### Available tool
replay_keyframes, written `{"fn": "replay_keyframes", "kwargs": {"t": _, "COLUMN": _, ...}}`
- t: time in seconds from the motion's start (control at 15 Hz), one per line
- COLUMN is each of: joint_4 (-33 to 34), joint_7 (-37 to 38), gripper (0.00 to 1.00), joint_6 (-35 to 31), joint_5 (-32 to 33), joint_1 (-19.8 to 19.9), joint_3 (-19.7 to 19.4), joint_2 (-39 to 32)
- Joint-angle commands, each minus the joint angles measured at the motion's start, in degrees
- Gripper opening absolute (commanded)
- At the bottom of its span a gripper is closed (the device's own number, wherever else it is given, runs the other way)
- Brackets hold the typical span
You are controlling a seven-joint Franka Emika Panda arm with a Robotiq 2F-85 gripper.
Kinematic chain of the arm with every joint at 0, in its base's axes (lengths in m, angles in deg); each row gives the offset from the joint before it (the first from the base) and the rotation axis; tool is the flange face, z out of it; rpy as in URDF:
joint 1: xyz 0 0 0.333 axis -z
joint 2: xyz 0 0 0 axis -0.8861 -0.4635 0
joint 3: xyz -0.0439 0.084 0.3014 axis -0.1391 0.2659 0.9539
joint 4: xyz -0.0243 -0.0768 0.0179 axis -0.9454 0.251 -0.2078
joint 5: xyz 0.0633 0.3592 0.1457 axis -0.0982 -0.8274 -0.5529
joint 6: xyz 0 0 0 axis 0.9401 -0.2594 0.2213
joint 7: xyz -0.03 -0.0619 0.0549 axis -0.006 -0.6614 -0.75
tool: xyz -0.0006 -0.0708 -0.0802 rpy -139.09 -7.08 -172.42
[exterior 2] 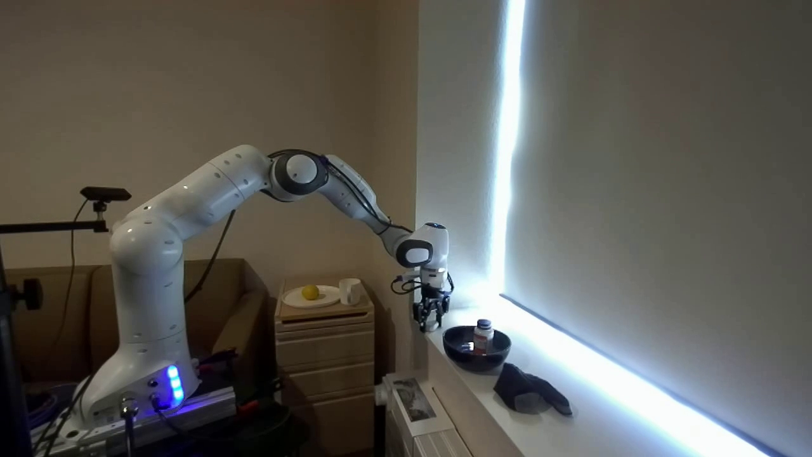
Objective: Put the white object into the black bowl.
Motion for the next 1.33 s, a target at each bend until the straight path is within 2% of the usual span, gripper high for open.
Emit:
{"fn": "replay_keyframes", "kwargs": {"t": 0.0, "joint_4": 0.4, "joint_7": -1.3, "gripper": 0.45, "joint_6": -1.1, "joint_5": -0.7, "joint_1": 3.2, "joint_3": 0.8, "joint_2": 2.7}}
{"fn": "replay_keyframes", "kwargs": {"t": 0.33, "joint_4": 2.0, "joint_7": -2.2, "gripper": 0.45, "joint_6": -2.7, "joint_5": 0.7, "joint_1": 7.7, "joint_3": -1.9, "joint_2": 6.6}}
{"fn": "replay_keyframes", "kwargs": {"t": 0.67, "joint_4": 1.3, "joint_7": -2.3, "gripper": 0.45, "joint_6": -2.2, "joint_5": 3.7, "joint_1": 10.1, "joint_3": -5.0, "joint_2": 7.6}}
{"fn": "replay_keyframes", "kwargs": {"t": 0.8, "joint_4": 1.0, "joint_7": -3.8, "gripper": 0.45, "joint_6": -2.3, "joint_5": 2.3, "joint_1": 11.6, "joint_3": -3.5, "joint_2": 7.7}}
{"fn": "replay_keyframes", "kwargs": {"t": 1.27, "joint_4": 0.6, "joint_7": -3.1, "gripper": 0.45, "joint_6": 1.2, "joint_5": 2.4, "joint_1": 11.7, "joint_3": -3.1, "joint_2": 6.6}}
